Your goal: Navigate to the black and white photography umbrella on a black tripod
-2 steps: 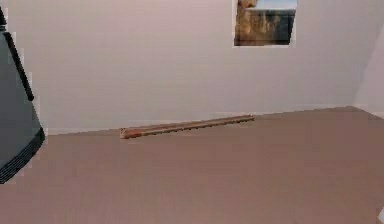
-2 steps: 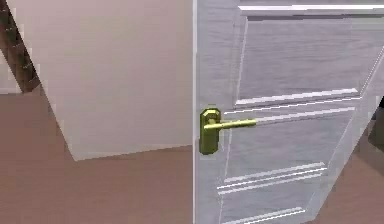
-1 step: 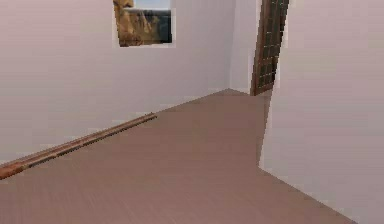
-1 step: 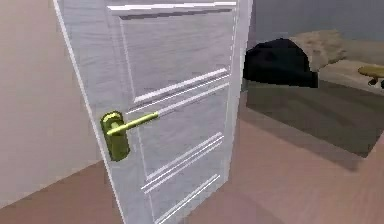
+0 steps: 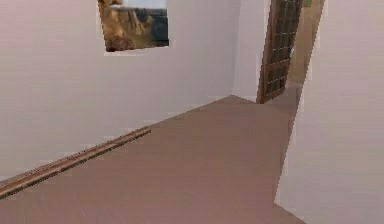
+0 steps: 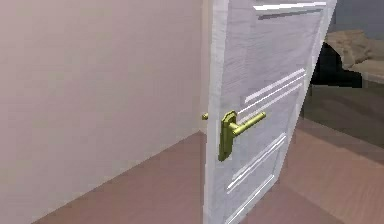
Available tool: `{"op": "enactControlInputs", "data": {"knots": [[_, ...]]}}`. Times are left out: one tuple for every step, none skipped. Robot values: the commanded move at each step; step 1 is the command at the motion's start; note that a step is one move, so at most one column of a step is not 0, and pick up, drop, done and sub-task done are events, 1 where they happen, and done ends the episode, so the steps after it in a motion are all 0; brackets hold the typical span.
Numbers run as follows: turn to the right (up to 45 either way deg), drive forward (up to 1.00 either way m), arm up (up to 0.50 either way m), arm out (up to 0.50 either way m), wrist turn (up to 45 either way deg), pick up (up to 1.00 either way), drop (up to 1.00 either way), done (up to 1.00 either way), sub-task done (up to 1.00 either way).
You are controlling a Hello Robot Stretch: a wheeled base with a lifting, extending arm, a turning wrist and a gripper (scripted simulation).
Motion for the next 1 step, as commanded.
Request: {"op": "enactControlInputs", "data": {"knots": [[6.0,0.0,0.0,0.0,0.0,0.0,0.0,0.0,0.0]]}}
